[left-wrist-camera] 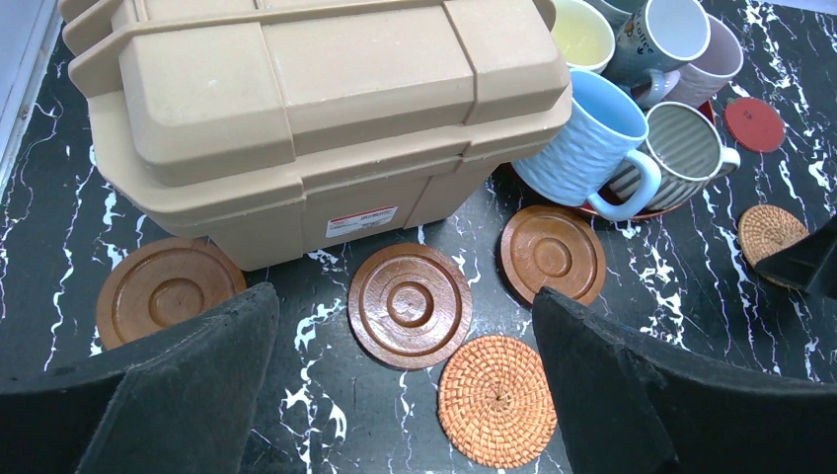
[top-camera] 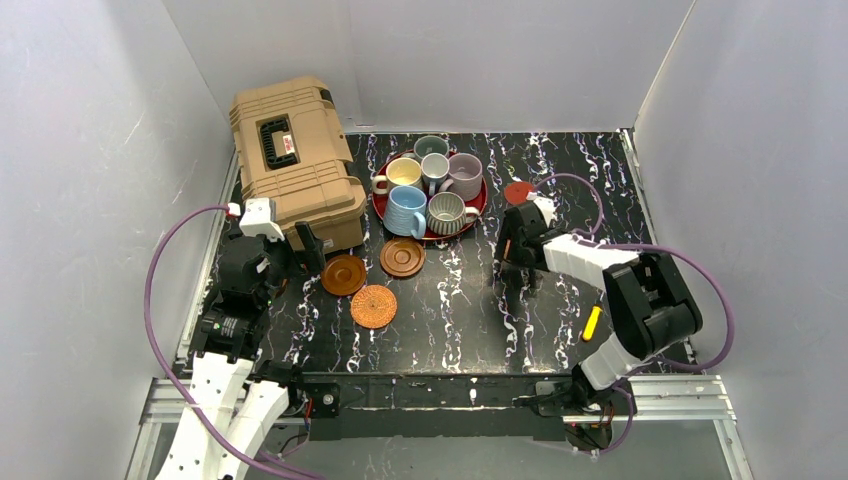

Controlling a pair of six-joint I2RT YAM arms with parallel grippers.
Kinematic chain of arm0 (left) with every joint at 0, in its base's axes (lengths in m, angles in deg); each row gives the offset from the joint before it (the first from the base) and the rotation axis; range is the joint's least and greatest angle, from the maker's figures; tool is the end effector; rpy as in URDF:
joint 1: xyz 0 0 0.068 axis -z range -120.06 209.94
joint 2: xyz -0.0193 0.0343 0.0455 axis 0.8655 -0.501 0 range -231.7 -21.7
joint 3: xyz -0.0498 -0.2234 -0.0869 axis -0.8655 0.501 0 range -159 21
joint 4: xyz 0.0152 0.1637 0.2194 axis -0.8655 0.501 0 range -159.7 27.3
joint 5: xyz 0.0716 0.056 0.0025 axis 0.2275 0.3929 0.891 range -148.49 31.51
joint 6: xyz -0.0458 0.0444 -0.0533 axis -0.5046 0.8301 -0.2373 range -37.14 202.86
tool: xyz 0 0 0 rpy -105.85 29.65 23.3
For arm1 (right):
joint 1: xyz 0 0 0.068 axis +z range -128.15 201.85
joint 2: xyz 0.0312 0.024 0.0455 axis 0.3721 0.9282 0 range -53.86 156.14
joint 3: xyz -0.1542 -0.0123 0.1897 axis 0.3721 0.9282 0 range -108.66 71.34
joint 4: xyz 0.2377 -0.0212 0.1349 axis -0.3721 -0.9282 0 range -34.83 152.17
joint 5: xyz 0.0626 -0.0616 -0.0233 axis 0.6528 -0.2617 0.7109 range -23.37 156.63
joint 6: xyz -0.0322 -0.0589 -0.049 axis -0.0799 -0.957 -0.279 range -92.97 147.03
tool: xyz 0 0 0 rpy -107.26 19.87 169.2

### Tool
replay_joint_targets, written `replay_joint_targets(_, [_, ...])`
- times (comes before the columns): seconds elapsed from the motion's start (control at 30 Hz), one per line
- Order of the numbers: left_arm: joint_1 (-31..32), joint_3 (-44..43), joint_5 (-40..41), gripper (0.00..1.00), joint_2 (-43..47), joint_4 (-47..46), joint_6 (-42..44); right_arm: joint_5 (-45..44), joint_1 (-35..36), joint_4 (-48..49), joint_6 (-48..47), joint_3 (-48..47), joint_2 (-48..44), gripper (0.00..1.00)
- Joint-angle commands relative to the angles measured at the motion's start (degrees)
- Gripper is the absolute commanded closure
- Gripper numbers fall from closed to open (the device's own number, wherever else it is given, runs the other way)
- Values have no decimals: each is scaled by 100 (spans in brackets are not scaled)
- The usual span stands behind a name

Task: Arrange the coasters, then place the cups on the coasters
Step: Move the coaster to the center of the board.

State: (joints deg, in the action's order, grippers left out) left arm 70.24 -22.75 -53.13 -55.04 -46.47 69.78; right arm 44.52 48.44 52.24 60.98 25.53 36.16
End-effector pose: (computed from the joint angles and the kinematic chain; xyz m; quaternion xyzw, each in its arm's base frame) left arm 0.2076 -0.0309 0.3159 -0.0481 0.7799 -0.0905 0.6175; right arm 0.3073 0.1233 0.0967 0.1188 0.9281 -0.0052 0.3529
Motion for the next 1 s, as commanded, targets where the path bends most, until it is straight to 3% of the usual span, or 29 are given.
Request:
replay_joint_targets(0.0, [11,-58,12,1,20,68,-11,404,-242,-193,-218,-164,398,18])
replay_joint_targets(0.97, [7,-64,33,1,-5,68,-1,719,-936,-80,-745,-1033,1410,20])
